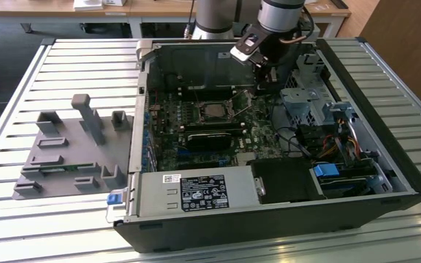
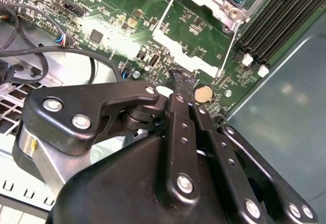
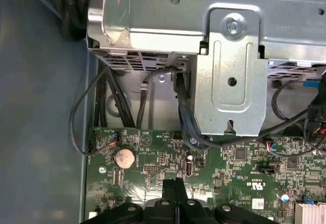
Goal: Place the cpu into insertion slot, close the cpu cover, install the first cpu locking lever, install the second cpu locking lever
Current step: 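Close the cpu cover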
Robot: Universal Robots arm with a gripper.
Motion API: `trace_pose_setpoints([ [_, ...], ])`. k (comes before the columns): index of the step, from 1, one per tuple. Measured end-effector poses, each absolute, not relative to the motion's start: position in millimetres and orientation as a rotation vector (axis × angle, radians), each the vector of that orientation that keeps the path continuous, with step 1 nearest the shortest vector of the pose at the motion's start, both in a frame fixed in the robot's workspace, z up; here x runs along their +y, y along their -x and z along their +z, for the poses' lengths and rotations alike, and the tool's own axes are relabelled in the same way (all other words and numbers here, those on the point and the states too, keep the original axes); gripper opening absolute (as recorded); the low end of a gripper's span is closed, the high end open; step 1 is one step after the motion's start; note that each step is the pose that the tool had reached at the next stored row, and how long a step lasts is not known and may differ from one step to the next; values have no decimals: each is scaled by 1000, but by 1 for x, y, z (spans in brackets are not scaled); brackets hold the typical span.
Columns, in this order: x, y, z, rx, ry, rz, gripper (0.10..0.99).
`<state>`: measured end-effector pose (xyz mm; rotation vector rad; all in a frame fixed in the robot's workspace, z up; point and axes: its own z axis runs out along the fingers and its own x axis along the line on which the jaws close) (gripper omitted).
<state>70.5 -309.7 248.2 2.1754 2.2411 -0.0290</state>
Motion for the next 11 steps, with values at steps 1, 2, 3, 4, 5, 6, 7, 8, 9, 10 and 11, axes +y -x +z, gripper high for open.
trace_pose_setpoints([
  [1, -310, -71, 247, 2242, -2176, -31, 106],
  [2, -310, -71, 245, 2243, -2177, -32, 106],
  [3, -310, -71, 243, 2244, -2178, -34, 106],
  [4, -310, -71, 242, 2245, -2179, -37, 106],
  [5, -309, -71, 240, 2246, -2179, -39, 106],
  [6, -309, -71, 239, 2246, -2180, -40, 106],
  [7, -309, -71, 238, 2247, -2181, -41, 106],
  [8, -309, -71, 238, 2247, -2181, -42, 106],
  [9, -309, -70, 238, 2247, -2181, -42, 106],
  [10, -309, -69, 238, 2247, -2181, -43, 106],
  [11, -309, -68, 238, 2247, -2181, -43, 106],
])
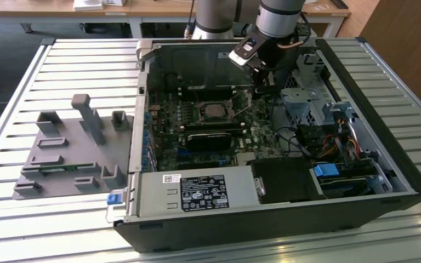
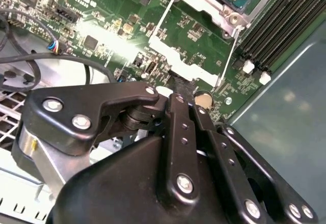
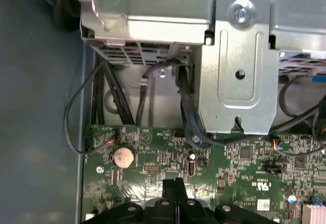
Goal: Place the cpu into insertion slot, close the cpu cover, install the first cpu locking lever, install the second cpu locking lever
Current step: 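Close the cpu cover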
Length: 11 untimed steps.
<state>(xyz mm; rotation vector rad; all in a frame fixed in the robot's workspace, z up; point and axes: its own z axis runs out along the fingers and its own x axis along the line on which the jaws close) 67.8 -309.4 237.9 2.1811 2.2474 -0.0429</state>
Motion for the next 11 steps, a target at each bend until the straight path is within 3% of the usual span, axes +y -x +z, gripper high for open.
trace_pose_setpoints([
  [11, -309, -53, 238, 2247, -2181, -42, 106],
])
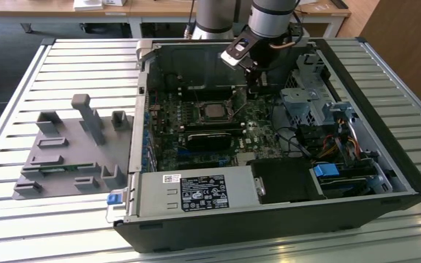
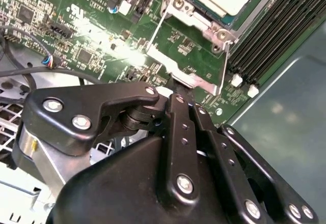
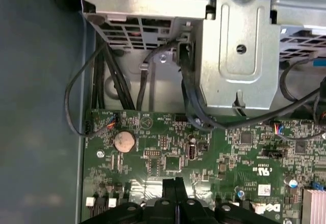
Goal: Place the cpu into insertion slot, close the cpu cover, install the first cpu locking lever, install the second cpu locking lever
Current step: 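Close the cpu cover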
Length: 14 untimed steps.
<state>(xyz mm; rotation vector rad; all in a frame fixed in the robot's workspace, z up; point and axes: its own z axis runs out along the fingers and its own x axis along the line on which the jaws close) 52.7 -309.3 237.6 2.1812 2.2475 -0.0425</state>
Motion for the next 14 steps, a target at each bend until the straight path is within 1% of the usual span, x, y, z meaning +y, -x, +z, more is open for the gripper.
trace_pose_setpoints([
  [14, -309, -38, 237, 2248, -2181, -42, 106],
])
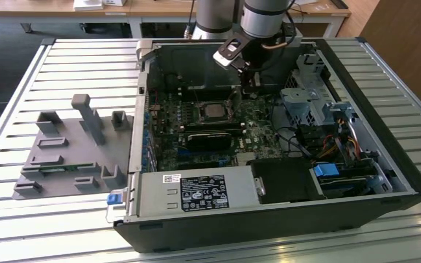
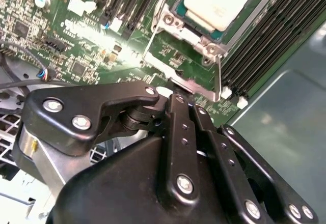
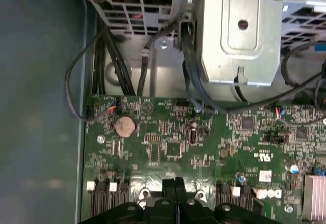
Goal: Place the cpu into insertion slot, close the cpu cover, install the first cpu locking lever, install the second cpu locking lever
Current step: 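Close the cpu cover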
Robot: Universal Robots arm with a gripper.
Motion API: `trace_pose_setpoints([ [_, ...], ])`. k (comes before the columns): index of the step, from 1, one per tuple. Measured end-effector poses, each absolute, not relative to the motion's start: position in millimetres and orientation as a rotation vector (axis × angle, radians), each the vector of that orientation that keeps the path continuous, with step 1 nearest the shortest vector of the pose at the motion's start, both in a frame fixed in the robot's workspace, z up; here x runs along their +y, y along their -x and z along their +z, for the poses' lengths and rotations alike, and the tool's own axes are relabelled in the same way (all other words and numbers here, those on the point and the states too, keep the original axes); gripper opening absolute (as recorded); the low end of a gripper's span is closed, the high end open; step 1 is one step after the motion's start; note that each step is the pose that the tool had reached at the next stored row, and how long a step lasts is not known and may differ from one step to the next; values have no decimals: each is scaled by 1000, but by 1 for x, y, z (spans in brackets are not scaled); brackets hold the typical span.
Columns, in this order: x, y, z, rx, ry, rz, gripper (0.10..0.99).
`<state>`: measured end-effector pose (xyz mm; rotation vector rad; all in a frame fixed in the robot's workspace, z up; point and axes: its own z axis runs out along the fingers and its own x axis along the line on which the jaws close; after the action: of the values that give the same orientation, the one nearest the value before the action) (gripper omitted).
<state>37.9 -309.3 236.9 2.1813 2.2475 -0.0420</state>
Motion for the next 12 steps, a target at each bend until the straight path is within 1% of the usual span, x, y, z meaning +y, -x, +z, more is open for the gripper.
trace_pose_setpoints([
  [12, -309, -20, 235, 2247, -2181, -42, 106],
])
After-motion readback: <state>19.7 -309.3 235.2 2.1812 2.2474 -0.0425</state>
